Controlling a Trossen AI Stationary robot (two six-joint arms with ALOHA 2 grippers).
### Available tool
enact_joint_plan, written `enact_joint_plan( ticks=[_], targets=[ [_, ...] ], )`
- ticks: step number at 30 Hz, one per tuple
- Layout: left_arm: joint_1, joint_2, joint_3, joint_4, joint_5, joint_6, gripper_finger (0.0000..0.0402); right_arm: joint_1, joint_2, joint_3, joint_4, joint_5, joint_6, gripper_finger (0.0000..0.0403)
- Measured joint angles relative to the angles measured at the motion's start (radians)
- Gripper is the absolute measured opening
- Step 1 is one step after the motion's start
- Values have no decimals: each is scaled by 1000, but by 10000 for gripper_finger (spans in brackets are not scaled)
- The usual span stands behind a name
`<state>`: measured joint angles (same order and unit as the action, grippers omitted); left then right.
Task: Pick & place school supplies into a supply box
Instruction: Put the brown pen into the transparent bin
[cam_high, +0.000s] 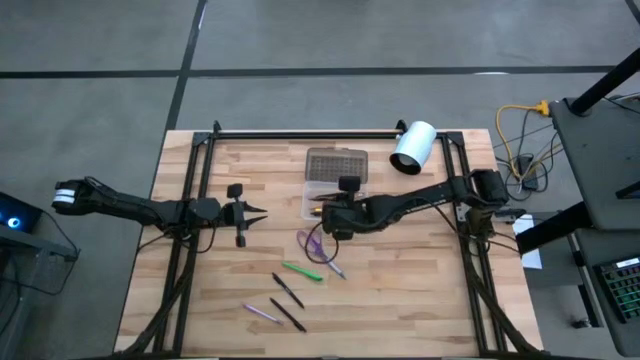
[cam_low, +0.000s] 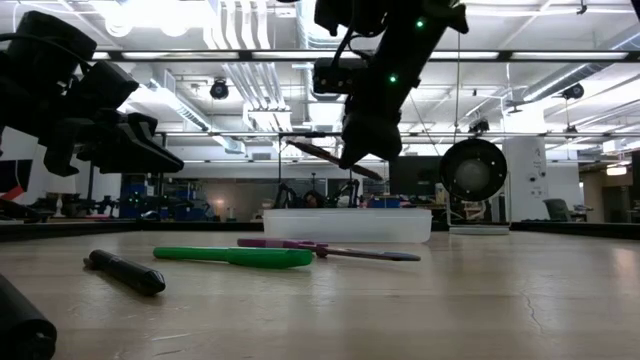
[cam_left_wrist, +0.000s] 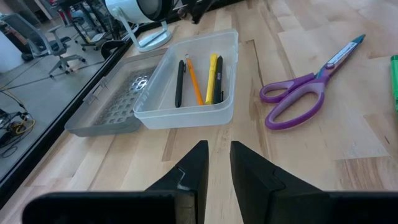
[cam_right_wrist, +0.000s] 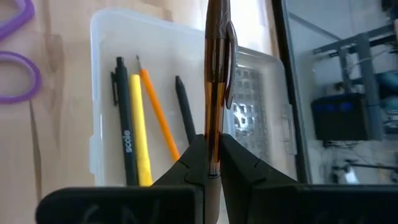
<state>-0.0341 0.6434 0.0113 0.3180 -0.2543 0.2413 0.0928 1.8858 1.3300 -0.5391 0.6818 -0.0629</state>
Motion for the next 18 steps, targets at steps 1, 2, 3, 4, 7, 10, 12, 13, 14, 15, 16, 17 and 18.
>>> enact_joint_plan(
  ticks=[1,2,3,4,7,10,12,13,14,15,16,17,18],
  targets=[
    [0,0,0,0,0,0,52,-9,0,0,7,-11,-4,13],
    [0,0,0,0,0,0,52,-17,0,0,9,-20,-4,13],
    [0,0,0,0,0,0,52,-26,0,0,8,-26,1,13],
    [0,0,0,0,0,0,52,-34,0,0,8,-28,9,13],
    [0,0,0,0,0,0,52,-51,0,1,10,-28,30,22],
    [0,0,0,0,0,0,52,-61,0,1,11,-29,34,33],
    [0,0,0,0,0,0,52,-65,0,1,12,-29,34,36],
    [0,0,0,0,0,0,52,-66,0,1,12,-29,34,36],
    [0,0,0,0,0,0,52,-66,0,1,13,-29,34,36],
    [0,0,0,0,0,0,52,-66,0,1,16,-29,34,36],
    [0,0,0,0,0,0,52,-66,0,1,23,-29,32,36],
    [0,0,0,0,0,0,52,-66,0,1,28,-29,30,36],
    [0,0,0,0,0,0,52,-65,0,1,28,-29,30,37]
  ],
)
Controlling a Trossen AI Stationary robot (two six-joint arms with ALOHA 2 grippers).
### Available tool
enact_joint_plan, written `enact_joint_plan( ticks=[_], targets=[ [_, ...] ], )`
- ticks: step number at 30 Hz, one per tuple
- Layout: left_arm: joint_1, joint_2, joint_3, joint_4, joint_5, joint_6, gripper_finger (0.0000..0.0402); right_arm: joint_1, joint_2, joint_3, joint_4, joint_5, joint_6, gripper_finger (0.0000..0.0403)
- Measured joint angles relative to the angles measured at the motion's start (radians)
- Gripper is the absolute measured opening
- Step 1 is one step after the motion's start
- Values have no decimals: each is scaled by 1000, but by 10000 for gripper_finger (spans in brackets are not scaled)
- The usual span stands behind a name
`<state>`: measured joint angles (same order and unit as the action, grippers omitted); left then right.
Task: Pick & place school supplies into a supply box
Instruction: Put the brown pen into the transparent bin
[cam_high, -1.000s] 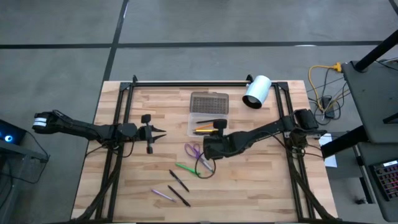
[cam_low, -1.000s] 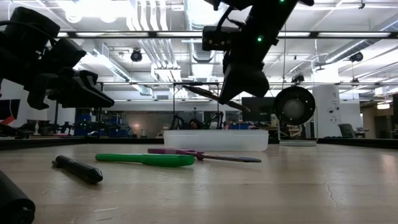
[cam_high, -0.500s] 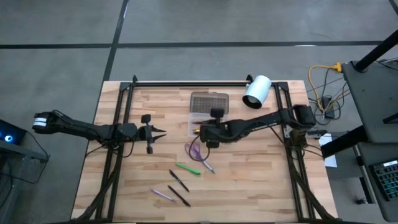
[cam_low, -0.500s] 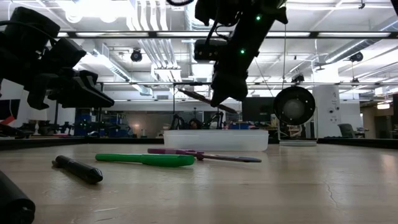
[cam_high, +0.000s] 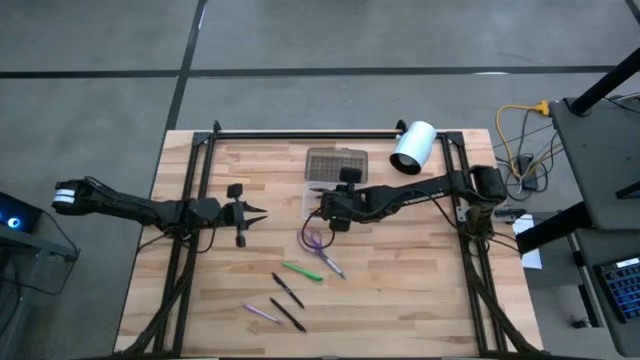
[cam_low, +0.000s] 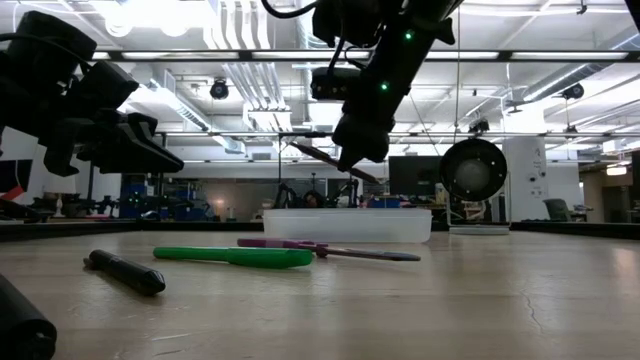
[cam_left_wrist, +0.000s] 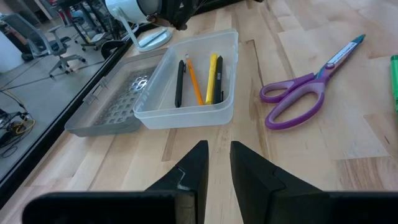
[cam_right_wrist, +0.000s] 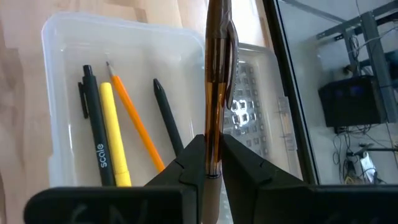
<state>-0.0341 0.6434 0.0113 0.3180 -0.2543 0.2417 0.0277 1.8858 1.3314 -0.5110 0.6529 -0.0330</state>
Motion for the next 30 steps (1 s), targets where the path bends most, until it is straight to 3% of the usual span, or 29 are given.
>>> enact_joint_plan(
  ticks=[30],
  targets=[
    [0,0,0,0,0,0,52,0,0,-4,18,0,53,38]
  ],
)
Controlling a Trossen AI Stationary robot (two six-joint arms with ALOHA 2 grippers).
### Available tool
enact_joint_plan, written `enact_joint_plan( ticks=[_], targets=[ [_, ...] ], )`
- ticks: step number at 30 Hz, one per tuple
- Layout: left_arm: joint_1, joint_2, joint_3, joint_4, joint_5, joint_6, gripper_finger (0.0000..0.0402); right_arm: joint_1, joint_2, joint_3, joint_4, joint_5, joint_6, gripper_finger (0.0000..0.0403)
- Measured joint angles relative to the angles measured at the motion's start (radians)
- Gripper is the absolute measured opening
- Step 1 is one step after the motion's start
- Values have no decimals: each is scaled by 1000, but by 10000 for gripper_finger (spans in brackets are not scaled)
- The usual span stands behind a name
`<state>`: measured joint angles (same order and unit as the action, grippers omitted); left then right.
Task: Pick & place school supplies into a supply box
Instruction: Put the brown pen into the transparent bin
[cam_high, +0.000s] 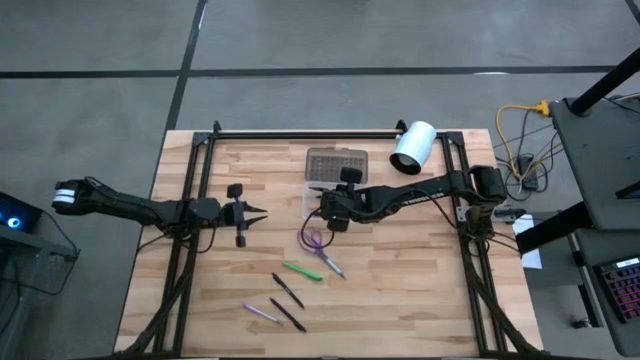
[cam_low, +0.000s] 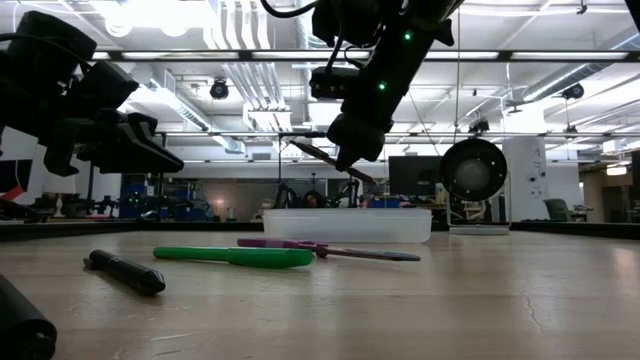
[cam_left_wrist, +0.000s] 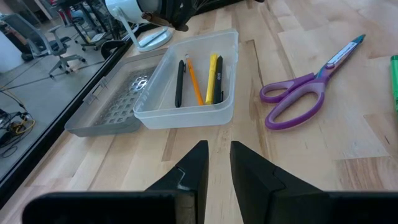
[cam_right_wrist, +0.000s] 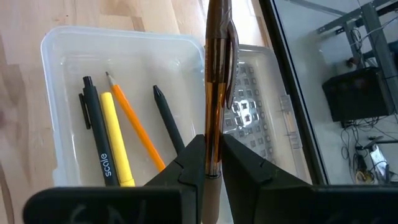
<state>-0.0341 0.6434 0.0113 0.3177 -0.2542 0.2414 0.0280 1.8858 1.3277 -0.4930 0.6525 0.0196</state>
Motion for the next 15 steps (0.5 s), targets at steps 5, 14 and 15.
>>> enact_joint_plan(
  ticks=[5,14,15],
  targets=[
    [0,0,0,0,0,0,52,0,0,0,0,0,0,38],
    [0,0,0,0,0,0,52,0,0,0,-2,0,4,48],
    [0,0,0,0,0,0,52,0,0,0,-2,0,5,52]
  ],
)
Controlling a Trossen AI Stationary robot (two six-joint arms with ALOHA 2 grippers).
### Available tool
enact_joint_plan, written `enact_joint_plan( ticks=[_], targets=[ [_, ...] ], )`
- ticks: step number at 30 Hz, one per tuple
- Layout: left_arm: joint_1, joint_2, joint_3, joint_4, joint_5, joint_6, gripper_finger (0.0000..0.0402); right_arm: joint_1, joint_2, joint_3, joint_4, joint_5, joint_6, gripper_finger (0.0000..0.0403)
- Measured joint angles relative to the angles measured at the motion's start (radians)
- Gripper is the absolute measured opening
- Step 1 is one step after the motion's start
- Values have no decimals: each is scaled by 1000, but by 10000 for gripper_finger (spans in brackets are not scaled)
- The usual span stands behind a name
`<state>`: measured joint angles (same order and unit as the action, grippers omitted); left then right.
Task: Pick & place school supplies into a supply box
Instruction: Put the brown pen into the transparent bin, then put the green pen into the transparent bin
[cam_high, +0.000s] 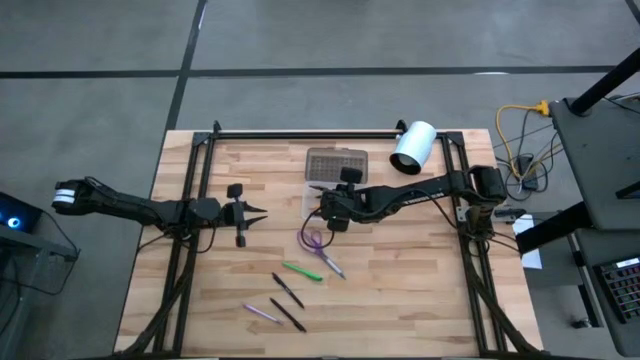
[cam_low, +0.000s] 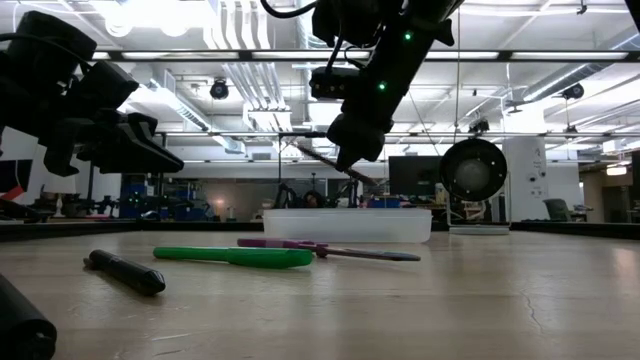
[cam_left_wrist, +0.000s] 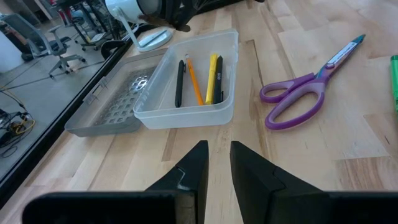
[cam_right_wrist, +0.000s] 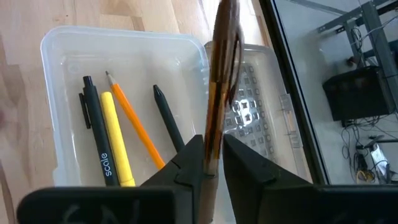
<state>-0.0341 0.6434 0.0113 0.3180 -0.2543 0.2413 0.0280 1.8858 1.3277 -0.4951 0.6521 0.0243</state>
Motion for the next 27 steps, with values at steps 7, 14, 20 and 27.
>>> enact_joint_plan(
  ticks=[7,14,20,27],
  targets=[
    [0,0,0,0,0,0,52,0,0,0,-1,0,3,94],
    [0,0,0,0,0,0,52,0,0,2,1,0,-61,112],
    [0,0,0,0,0,0,52,0,0,15,5,1,-105,113],
    [0,0,0,0,0,0,52,0,0,26,8,1,-23,103]
  ],
)
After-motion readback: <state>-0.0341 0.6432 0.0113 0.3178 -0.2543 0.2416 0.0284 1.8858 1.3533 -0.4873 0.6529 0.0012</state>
